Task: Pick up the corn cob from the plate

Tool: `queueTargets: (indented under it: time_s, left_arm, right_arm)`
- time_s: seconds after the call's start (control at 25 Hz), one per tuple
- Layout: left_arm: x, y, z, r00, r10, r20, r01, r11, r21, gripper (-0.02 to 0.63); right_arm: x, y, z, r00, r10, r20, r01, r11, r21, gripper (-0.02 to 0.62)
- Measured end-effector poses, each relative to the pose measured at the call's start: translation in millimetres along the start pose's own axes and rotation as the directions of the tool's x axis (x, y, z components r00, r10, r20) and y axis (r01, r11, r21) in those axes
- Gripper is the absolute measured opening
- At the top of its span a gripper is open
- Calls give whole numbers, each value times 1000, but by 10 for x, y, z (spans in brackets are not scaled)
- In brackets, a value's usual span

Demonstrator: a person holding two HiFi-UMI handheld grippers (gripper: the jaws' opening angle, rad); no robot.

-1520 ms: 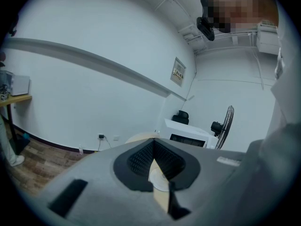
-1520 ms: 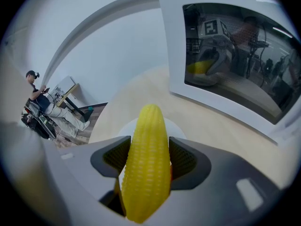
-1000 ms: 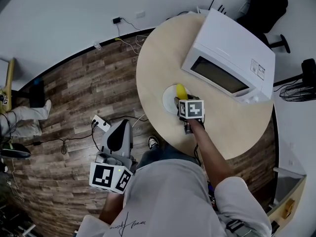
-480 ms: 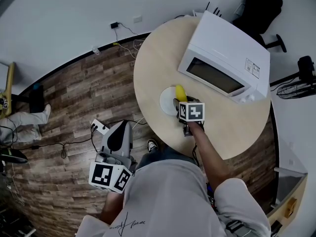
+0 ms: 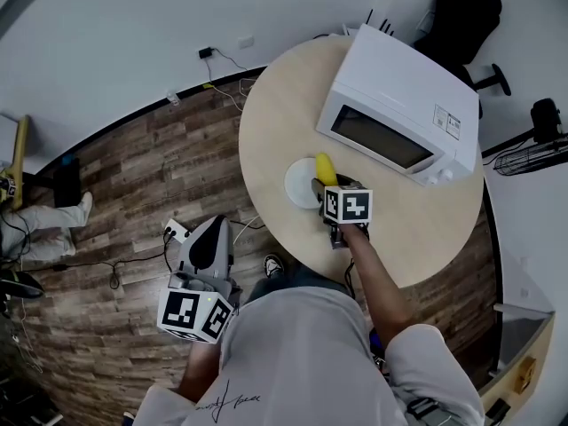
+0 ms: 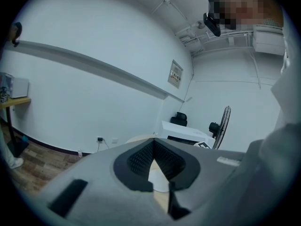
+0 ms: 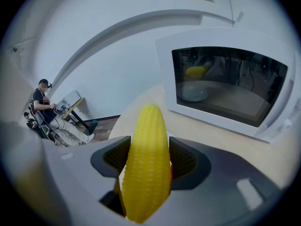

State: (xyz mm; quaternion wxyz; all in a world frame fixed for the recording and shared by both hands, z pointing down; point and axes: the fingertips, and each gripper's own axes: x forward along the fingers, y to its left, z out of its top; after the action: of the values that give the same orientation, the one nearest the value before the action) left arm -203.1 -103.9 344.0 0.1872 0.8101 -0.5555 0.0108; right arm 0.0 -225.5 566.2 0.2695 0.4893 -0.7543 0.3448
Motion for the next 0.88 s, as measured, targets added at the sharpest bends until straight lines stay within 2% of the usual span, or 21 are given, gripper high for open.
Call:
queueTargets:
  time_s: [0.88]
  left_arm:
    - [-119, -12, 17, 1000, -5, 11, 5, 1000, 18, -9]
  right_arm:
    - [-749, 461, 418, 975, 96, 198, -95, 995, -15, 268]
